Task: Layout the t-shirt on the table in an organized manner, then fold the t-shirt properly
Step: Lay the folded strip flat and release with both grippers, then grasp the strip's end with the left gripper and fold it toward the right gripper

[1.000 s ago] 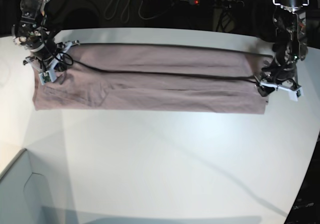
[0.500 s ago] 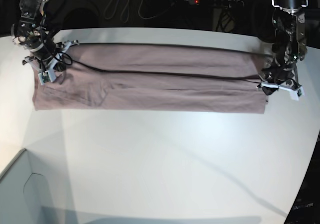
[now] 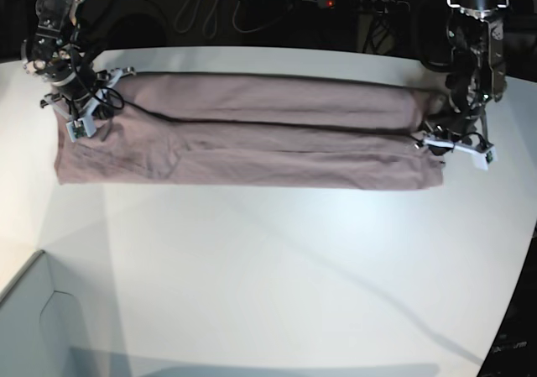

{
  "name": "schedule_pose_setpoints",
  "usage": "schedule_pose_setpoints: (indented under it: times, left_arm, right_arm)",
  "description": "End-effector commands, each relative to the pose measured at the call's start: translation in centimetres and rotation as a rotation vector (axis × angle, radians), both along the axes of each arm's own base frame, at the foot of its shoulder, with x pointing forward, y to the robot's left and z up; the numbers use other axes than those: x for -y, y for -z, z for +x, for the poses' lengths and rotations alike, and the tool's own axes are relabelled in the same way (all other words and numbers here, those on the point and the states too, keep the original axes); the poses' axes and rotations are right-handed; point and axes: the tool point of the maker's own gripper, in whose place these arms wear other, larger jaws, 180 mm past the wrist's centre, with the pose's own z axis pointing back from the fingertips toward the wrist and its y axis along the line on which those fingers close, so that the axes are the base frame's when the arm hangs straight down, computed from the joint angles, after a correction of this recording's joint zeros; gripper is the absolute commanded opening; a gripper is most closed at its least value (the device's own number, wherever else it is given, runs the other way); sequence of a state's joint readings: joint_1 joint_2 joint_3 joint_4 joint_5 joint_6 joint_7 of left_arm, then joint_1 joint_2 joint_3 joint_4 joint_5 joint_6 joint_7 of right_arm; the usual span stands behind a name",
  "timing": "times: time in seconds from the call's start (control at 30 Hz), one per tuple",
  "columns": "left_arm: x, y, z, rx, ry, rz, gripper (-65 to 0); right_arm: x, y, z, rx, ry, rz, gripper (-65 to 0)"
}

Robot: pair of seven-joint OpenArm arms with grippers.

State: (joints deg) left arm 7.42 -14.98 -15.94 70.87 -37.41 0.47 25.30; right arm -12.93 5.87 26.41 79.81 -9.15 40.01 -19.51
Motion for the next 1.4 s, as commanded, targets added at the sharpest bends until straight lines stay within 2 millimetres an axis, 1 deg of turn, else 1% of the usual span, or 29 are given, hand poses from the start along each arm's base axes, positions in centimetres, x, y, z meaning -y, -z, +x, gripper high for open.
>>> schedule_pose_setpoints:
  times: [0.0,0.1,0.33,0.43,0.5,0.67,0.77,0.8,0.9,0.97,1.03,1.1,1.17,1.23,1.3,1.37]
  left_arm:
    - [-0.3,-2.0,1.0,0.066,0.011,0.023,-65.0]
    - [0.8,-3.8,1.3,0.115,0.039,0.025,-65.0]
    - [4.9,-5.6,1.0,0.183,0.055,-0.035,-65.0]
    - [8.1,-6.1,1.3,0.206,0.097,-0.08,-65.0]
    - [10.3,-6.2,1.1,0.208,0.145,-0.102,-65.0]
    - [17.1,-6.6,0.9,0.216,0.275,-0.181,-65.0]
    - [20.2,-6.3,0.5,0.202,0.327,-0.224,-65.0]
    - [21.3,-6.6,0.8,0.213,0.345,-0.236,-65.0]
    - [23.9,-7.2,0.8,0.224,0.388,-0.272,-65.0]
    - [25.4,-7.6,0.8,0.231,0.413,-0.291,-65.0]
    - [26.9,-8.3,1.2,0.25,0.45,-0.281,-65.0]
    - [28.3,-8.7,1.2,0.26,0.482,-0.271,-65.0]
    - [29.8,-8.9,1.0,0.266,0.509,-0.258,-65.0]
    - [31.0,-8.6,0.7,0.259,0.53,-0.242,-65.0]
    - [31.9,-8.5,0.8,0.257,0.545,-0.231,-65.0]
    - [32.2,-8.2,1.0,0.249,0.55,-0.22,-65.0]
  right_arm:
    - [0.4,-0.8,0.6,0.032,-0.003,-0.007,-65.0]
    - [0.4,-0.8,0.6,0.032,-0.003,-0.007,-65.0]
    - [0.1,-0.7,0.6,0.031,-0.001,-0.001,-65.0]
    - [0.1,-0.7,0.6,0.031,-0.001,-0.001,-65.0]
    - [0.0,-0.7,0.6,0.031,-0.001,0.0,-65.0]
    - [-0.3,-0.5,0.6,0.029,0.002,0.009,-65.0]
    - [-0.3,-0.5,0.6,0.029,0.002,0.009,-65.0]
    - [-0.3,-0.5,0.6,0.029,0.002,0.009,-65.0]
    - [-0.3,-0.5,0.6,0.029,0.002,0.009,-65.0]
    - [-0.3,-0.5,0.6,0.029,0.002,0.009,-65.0]
    - [-0.3,-0.5,0.6,0.029,0.002,0.009,-65.0]
    - [-0.3,-0.5,0.6,0.029,0.002,0.009,-65.0]
    - [-0.3,-0.5,0.6,0.029,0.002,0.009,-65.0]
    - [-0.2,-0.6,0.6,0.031,0.001,0.007,-65.0]
    - [-0.2,-0.6,0.7,0.032,0.001,0.007,-65.0]
    - [-0.2,-0.6,0.7,0.032,0.001,0.007,-65.0]
